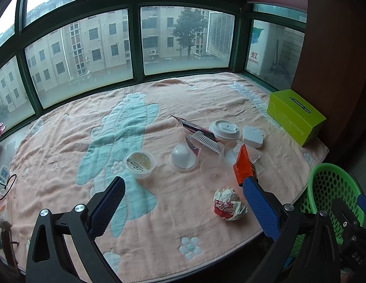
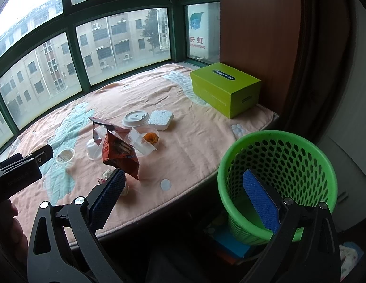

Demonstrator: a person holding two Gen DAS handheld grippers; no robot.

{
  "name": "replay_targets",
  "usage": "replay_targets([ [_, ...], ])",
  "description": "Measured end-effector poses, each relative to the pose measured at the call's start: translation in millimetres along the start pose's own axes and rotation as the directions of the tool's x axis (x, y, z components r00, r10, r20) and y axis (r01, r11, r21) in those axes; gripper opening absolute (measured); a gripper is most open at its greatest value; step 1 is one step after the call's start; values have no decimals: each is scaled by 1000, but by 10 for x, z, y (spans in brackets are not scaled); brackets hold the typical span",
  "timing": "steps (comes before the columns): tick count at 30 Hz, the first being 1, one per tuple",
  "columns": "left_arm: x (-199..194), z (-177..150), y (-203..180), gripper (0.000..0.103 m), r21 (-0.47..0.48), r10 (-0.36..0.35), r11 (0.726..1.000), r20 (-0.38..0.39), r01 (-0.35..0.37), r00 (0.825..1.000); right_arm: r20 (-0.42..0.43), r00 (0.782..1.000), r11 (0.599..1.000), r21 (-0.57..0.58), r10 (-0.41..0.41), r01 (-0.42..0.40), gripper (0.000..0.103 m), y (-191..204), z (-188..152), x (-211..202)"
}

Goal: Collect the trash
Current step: 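Move both tools toward the trash items on the pink blanket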

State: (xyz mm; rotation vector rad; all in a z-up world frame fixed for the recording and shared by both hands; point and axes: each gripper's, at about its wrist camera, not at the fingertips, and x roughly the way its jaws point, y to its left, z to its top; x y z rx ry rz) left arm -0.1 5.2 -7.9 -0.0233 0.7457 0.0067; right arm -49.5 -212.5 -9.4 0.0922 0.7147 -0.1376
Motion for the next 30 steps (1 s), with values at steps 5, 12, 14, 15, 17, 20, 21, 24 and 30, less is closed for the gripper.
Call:
replay_targets([
  [5, 7, -5, 7, 97, 0, 0, 1000, -2, 0, 1000, -1, 1000, 1000, 0, 2, -2, 98, -10, 14, -7],
  [12, 30, -24, 30, 97, -6, 0, 1000, -8, 0, 1000, -4, 1000, 1000, 3, 4, -4, 98, -14, -8, 2],
  [14, 30, -24, 29, 97, -5, 1, 1000, -8, -1, 1000, -5, 1000, 1000, 3, 4, -4, 98, -15, -13, -3],
  [15, 30, -24, 30, 97, -5, 1, 1000, -8, -1, 1000, -5, 1000, 1000, 3, 4, -4, 98, -9, -23, -5],
  [17, 30, -32, 34, 97, -7, 2, 1000, -9, -2, 1000, -5, 1000, 1000, 4, 4, -4, 98, -14, -10, -1],
  [20, 34, -34, 35, 97, -7, 2, 1000, -10, -2, 1000, -6, 1000, 1000, 5, 4, -4, 98, -9, -11, 1],
  [21, 34, -27, 32, 97, -6, 2, 1000, -9, -2, 1000, -6, 1000, 1000, 5, 4, -4, 98, -12, -3, 1],
  [24, 34, -28, 33, 97, -6, 2, 1000, -10, -2, 1000, -8, 1000, 1000, 4, 5, -5, 98, -6, -13, 1],
  [30, 37, -35, 38, 97, -7, 2, 1000, -12, -2, 1000, -12, 1000, 1000, 8, 4, -4, 98, -24, -21, 39],
])
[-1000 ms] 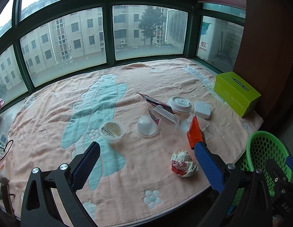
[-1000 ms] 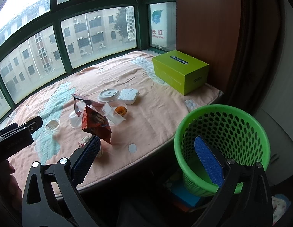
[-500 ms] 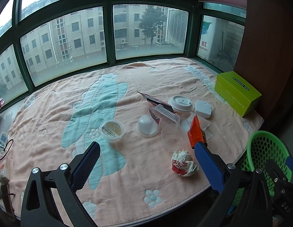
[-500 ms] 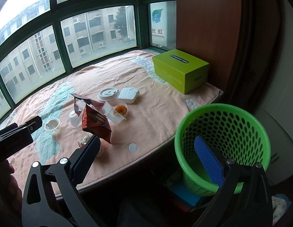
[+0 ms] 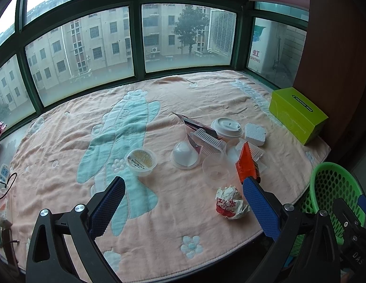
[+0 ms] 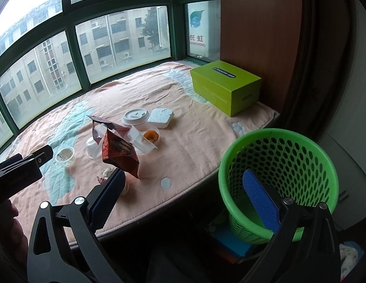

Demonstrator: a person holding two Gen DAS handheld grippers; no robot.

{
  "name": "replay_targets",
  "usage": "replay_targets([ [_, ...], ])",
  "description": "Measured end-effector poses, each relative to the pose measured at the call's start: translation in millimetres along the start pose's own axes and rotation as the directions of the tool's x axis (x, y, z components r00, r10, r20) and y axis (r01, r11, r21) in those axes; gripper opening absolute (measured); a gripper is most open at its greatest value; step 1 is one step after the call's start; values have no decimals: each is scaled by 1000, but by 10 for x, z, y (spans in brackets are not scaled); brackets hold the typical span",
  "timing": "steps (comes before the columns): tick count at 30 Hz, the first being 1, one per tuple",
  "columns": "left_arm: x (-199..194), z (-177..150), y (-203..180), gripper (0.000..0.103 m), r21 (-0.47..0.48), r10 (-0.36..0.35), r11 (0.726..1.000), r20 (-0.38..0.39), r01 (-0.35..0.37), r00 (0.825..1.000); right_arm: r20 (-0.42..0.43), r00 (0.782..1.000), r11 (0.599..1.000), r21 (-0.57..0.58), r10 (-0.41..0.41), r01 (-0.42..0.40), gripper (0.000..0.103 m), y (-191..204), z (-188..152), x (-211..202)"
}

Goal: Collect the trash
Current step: 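Move both tools toward the trash items on the pink blanket, then grasp the red snack bag with the right tool while the left tool grasps the clear round tub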

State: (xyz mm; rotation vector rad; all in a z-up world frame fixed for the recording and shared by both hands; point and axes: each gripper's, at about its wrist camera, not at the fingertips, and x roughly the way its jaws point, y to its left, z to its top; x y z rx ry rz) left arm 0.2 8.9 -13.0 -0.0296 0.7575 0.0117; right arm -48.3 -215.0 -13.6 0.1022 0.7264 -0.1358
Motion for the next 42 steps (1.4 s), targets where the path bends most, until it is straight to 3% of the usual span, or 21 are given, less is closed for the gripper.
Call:
replay_targets([
  [19, 105, -30, 69, 97, -1, 3, 1000, -27, -3, 1000, -23, 1000, 1000, -10, -1, 1, 98, 47, 49, 94],
  [42, 586, 222, 230, 97, -16, 56, 998, -120, -59, 991, -99, 992, 994, -73, 73, -81, 98, 290, 173, 589],
])
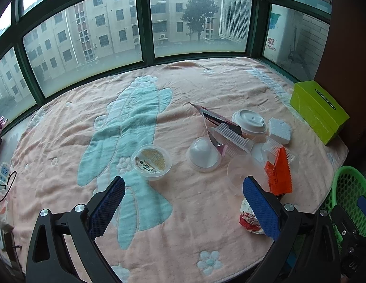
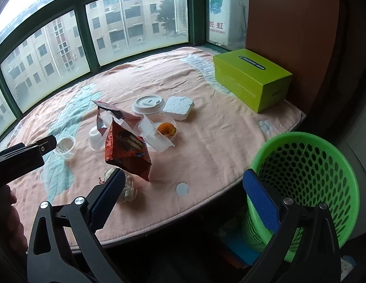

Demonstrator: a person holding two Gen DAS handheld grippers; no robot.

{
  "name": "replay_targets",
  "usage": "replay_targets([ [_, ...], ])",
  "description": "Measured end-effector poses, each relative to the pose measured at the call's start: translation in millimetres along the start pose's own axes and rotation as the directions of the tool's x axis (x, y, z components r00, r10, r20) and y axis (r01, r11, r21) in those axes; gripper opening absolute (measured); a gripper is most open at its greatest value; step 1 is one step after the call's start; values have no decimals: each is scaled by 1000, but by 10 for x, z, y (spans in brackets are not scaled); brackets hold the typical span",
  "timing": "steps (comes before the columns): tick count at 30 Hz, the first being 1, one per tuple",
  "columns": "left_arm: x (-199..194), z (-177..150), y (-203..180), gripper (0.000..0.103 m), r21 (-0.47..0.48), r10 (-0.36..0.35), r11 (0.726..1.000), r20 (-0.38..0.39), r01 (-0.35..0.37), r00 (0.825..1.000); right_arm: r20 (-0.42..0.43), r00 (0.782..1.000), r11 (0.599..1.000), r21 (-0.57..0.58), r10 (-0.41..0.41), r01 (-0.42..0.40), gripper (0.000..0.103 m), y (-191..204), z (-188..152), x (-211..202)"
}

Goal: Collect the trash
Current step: 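Grasp the red snack bag with the right tool while the left tool grasps the clear round tub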

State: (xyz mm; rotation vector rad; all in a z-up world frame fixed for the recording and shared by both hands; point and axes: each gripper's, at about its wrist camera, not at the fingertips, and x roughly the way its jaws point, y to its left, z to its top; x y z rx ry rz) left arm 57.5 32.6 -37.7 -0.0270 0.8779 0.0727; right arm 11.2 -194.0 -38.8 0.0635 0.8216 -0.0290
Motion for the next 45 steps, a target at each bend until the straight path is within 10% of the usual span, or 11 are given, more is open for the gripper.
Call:
replay_targets([
  [30, 471, 163, 664, 97, -119, 60, 991, -70, -68, 996, -122, 977, 979, -81, 174, -185, 96, 570, 228, 843],
  [45, 1078, 170, 753, 97, -85, 8, 996, -129, -19, 992, -148, 969, 977, -44, 198, -207, 71, 543, 233, 1031],
])
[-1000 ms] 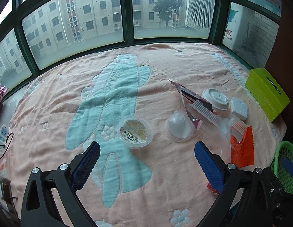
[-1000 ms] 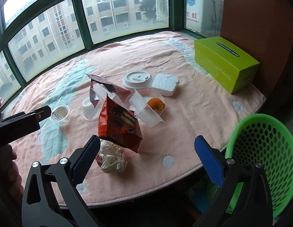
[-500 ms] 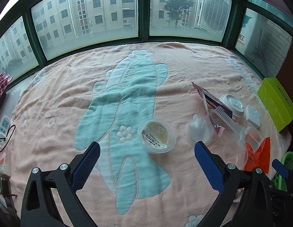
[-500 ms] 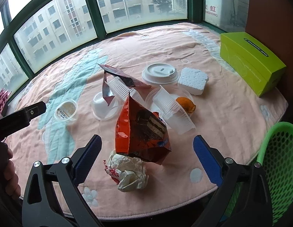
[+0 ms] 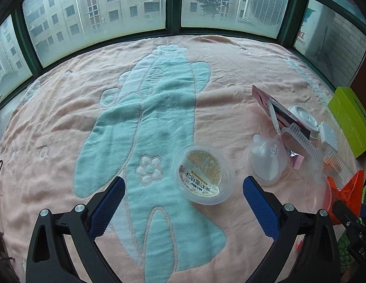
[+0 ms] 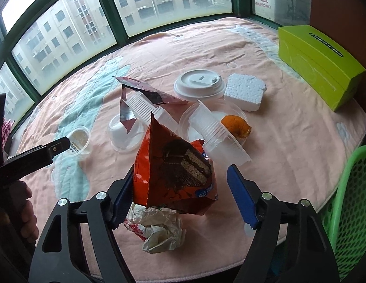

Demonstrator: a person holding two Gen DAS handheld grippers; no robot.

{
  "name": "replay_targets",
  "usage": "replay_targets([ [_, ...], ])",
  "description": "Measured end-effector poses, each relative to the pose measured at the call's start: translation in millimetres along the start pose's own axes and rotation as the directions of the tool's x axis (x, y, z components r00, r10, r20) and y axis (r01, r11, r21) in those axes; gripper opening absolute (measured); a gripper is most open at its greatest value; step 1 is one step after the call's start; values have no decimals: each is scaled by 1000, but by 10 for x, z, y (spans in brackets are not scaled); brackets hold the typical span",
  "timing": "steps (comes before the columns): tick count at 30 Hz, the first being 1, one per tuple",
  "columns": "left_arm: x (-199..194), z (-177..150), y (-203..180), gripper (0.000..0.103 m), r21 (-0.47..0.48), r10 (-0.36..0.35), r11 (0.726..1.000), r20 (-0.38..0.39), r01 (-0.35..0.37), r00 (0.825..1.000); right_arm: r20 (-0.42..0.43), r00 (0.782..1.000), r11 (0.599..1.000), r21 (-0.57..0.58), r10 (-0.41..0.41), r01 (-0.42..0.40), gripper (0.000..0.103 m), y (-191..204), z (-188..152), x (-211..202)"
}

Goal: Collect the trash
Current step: 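Grasp the red snack bag with the right tool while the left tool grasps the clear round tub, then carry both items over the green basket, right tool releasing bag while left tool releases tub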

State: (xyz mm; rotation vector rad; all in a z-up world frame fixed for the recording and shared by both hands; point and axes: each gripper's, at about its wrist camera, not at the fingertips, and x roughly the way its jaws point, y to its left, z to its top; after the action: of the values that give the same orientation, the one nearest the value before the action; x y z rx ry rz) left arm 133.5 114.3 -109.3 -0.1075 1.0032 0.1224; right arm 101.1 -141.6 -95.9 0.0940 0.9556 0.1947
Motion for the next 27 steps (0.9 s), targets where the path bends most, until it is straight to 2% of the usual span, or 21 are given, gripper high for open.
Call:
replay_targets([
  [4, 110, 11, -71, 97, 29, -11, 1000, 5, 11, 1000, 10, 1000, 1000, -4, -4, 4, 64, 19, -11, -5],
  [10, 315, -27, -139, 97, 70, 25, 997, -3, -25, 1000, 15, 1000, 1000, -4, -3, 3, 59, 26, -25, -11],
  [15, 393, -40, -135, 95, 71, 17, 997, 4, -17, 1000, 24, 1000, 1000, 2, -4, 4, 57, 12, -24, -33],
  [17, 406, -46, -136, 84, 69, -1, 998, 2, 1, 1000, 30, 1000, 1000, 3, -3, 3, 56, 11, -28, -52],
  [21, 414, -55, -163, 74, 68, -38, 997, 5, 37, 999, 41, 999, 1000, 1, -19, 19, 54, 8, -38, -87],
  [23, 404, -53, -171, 63, 65, -62, 996, 9, 62, 998, 46, 999, 1000, 5, -18, 18, 54, 5, -50, -113],
  [27, 357, -64, -190, 62, 63, -63, 996, 25, 61, 998, 61, 998, 1000, 9, -13, 13, 52, -12, -61, -171],
])
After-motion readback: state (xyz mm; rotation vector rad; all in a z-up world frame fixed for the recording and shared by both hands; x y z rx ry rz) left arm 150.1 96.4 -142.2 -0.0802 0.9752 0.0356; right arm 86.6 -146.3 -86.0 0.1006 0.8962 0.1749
